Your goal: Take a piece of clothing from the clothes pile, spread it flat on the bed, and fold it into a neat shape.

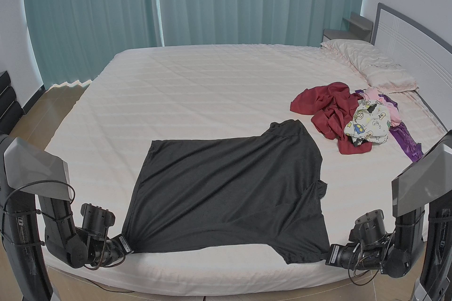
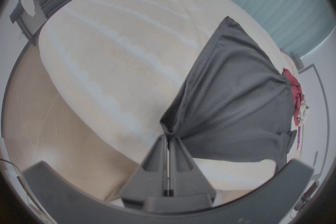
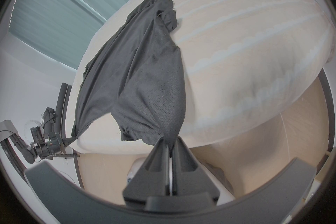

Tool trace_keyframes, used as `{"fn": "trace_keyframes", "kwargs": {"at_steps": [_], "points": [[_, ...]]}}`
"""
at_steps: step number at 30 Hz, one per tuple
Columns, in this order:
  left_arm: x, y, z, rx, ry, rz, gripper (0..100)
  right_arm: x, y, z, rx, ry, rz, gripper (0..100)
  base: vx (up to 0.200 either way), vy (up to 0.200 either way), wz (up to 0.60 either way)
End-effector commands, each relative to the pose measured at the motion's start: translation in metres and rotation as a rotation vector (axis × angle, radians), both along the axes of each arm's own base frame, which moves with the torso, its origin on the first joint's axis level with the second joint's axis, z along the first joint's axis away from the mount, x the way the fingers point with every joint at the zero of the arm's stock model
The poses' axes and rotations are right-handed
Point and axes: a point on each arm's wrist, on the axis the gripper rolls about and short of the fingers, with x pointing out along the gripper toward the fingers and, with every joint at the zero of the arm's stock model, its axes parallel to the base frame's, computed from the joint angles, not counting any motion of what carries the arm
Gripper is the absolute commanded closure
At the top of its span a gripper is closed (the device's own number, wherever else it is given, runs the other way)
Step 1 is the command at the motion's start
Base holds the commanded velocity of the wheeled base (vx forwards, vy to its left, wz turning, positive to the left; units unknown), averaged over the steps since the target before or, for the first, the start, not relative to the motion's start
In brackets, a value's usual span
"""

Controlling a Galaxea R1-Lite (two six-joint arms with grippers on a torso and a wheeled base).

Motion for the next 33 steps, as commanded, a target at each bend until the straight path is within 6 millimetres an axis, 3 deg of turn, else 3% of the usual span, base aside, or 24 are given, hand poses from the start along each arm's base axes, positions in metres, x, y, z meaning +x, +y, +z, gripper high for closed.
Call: {"fn": "trace_keyframes", "kwargs": {"at_steps": [1, 11, 21, 29, 33], "points": [[-0.006, 0.000, 0.005, 0.001, -0.032, -0.010, 100, -0.007, -0.017, 0.017, 0.010, -0.025, -0.015, 100, 0.000, 0.000, 0.00], [-0.040, -0.003, 0.013, 0.067, -0.037, -0.163, 100, -0.018, -0.027, 0.019, -0.059, 0.071, -0.004, 100, 0.000, 0.000, 0.00], [-0.048, -0.003, 0.010, 0.094, 0.042, -0.202, 100, -0.043, -0.033, 0.039, -0.134, 0.144, 0.069, 100, 0.000, 0.000, 0.00], [-0.061, -0.002, 0.011, 0.130, 0.152, -0.272, 100, -0.053, -0.036, 0.034, -0.186, 0.241, 0.109, 100, 0.000, 0.000, 0.00], [-0.070, -0.010, 0.024, 0.117, 0.153, -0.327, 100, -0.059, -0.039, 0.033, -0.232, 0.292, 0.142, 100, 0.000, 0.000, 0.00]]}}
